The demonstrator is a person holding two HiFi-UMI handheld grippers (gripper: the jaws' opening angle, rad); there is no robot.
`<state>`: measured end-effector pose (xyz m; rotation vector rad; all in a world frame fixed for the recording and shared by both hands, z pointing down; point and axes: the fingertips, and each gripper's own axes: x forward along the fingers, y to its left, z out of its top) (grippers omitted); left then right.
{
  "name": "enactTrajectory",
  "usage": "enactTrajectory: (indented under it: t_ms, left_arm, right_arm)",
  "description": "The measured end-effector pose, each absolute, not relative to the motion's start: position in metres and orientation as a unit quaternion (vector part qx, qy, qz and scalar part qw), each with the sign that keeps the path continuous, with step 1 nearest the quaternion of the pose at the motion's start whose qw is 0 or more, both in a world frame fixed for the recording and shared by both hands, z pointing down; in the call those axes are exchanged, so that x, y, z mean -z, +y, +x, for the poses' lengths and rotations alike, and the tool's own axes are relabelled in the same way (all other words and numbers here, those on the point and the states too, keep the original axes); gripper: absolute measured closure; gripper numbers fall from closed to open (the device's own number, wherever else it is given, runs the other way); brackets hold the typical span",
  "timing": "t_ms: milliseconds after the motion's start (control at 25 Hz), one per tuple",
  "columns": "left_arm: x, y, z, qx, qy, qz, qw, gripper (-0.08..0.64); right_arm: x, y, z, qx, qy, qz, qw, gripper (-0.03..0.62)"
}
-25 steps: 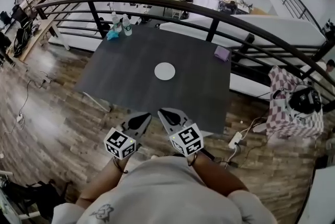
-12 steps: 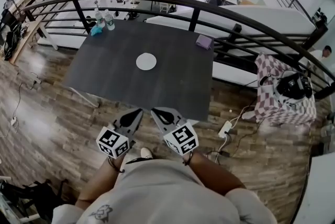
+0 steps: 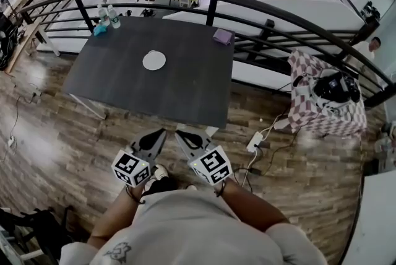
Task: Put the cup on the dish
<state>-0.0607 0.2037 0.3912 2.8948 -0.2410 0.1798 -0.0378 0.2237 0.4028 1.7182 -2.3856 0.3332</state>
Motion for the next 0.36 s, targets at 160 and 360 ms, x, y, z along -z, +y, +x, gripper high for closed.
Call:
enactTrajectory:
  t_ms: [160,360]
  left_arm:
    - [-0.389,0.235,-0.050,-0.062,-0.079,0.989,0.112,0.552]
    - [-0.383,0.261,-0.062,-0.060,-0.075,0.990,0.108,0.552]
  right_arm:
    - [-0.398,0.248,-0.029,-0.104,-0.806,0.576,0.086,0.580]
    - [-0.390,0.269,-0.043,-0.099,-0.808,0.574,0.084,0.580]
